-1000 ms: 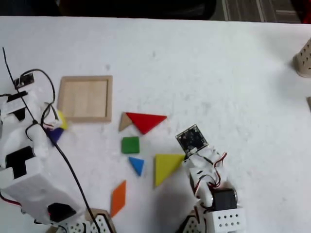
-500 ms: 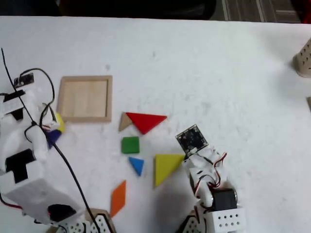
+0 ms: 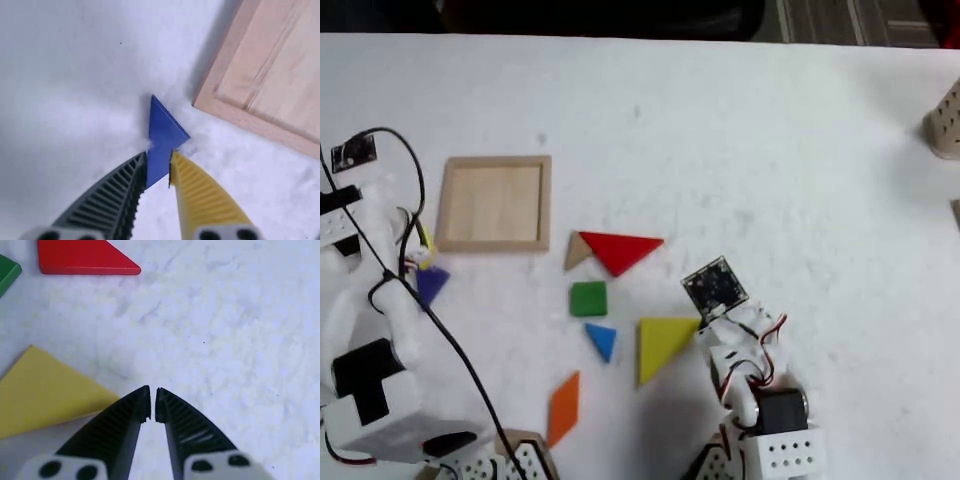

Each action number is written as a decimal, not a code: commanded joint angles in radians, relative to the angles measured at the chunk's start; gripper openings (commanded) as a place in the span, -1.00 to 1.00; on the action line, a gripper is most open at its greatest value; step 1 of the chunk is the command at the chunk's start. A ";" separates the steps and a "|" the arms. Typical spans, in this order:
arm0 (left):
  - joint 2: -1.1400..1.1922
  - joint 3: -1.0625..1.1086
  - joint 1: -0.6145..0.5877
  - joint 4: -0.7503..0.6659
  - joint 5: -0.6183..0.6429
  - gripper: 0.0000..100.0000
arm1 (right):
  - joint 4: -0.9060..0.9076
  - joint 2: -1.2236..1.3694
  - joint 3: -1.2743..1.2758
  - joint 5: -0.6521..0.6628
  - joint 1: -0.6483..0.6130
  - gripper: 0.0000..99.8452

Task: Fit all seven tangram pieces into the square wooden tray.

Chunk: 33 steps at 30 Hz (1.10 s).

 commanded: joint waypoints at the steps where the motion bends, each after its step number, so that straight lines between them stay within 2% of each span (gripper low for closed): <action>1: -0.048 0.000 -0.021 0.014 -0.006 -0.68 | -0.012 -0.012 0.009 0.014 0.008 -0.95; 6: -0.047 0.089 -0.012 -0.031 -0.002 -0.43 | -0.012 -0.012 0.009 0.014 0.005 -0.95; 11: -0.045 0.189 -0.013 -0.176 -0.005 -0.45 | -0.010 -0.012 0.009 0.014 0.005 -0.95; 18: -0.045 0.213 -0.015 -0.272 -0.006 -0.44 | -0.010 -0.012 0.009 0.014 0.005 -0.95; 29: -0.041 0.215 -0.012 -0.293 -0.071 -0.44 | -0.010 -0.012 0.009 0.014 0.005 -0.95; 33: 0.073 0.175 -0.013 -0.342 -0.071 -0.44 | -0.010 -0.012 0.009 0.014 0.005 -0.95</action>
